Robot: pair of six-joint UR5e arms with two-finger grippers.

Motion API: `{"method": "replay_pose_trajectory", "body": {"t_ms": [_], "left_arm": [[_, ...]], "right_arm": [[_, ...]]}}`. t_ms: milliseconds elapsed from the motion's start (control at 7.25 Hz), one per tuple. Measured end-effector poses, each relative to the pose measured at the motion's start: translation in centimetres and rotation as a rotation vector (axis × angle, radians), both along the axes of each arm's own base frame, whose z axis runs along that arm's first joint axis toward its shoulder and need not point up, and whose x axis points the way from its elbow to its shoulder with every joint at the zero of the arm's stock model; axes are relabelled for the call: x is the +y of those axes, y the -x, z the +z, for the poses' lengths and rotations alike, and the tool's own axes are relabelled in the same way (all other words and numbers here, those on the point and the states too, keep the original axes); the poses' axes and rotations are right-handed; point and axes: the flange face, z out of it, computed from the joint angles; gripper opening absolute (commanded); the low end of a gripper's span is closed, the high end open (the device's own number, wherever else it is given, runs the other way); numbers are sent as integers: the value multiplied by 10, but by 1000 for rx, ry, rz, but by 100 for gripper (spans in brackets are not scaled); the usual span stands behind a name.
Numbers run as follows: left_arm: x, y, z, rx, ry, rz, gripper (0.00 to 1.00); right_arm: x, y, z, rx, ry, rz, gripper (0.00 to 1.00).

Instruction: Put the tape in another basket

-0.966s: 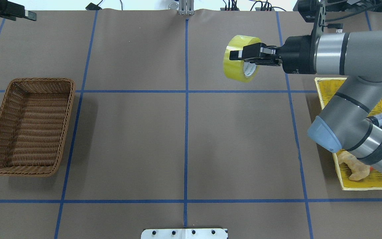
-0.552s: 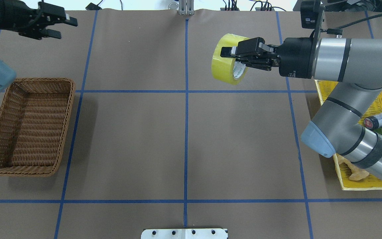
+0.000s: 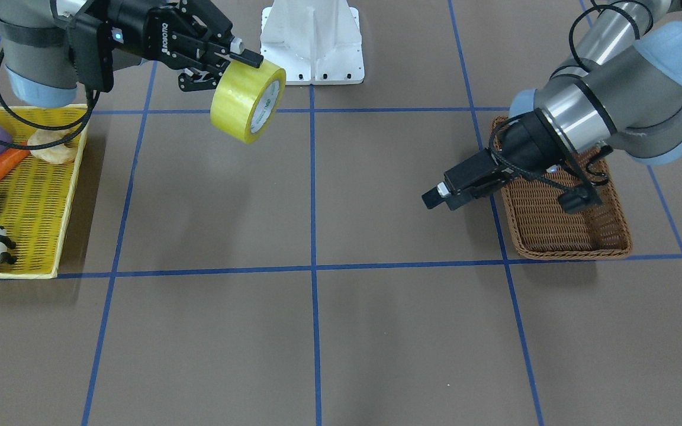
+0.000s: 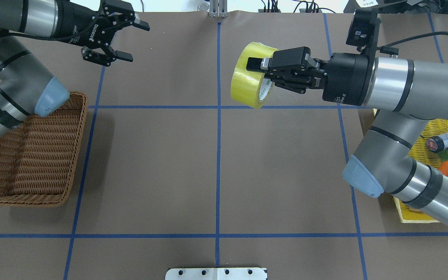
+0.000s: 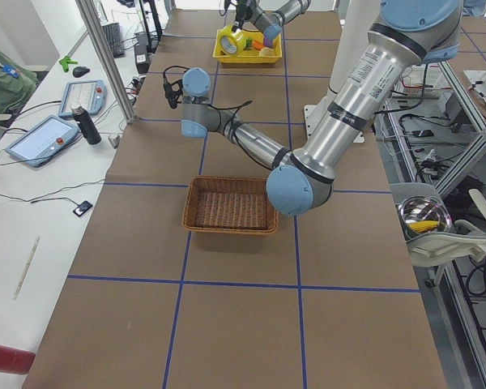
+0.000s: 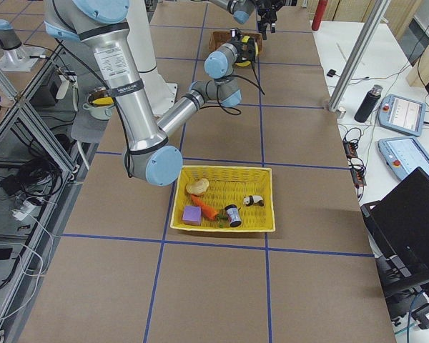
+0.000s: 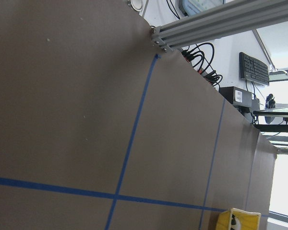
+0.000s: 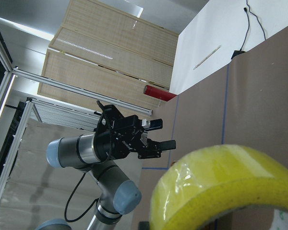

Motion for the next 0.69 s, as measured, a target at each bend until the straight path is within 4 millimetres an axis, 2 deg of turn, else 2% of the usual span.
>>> {"method": "replay_pose_trajectory", "body": {"t_ms": [138, 276, 690], "left_arm": [[10, -11, -21, 63, 34, 31, 95], [24, -22, -31, 136, 9, 34, 98], [55, -46, -8, 350, -97, -72, 98]], "right_arm": [[9, 5, -7, -34, -11, -11, 0], [16, 7, -12, -53, -18, -20, 0], [21, 9, -17, -68, -25, -28, 0]]}}
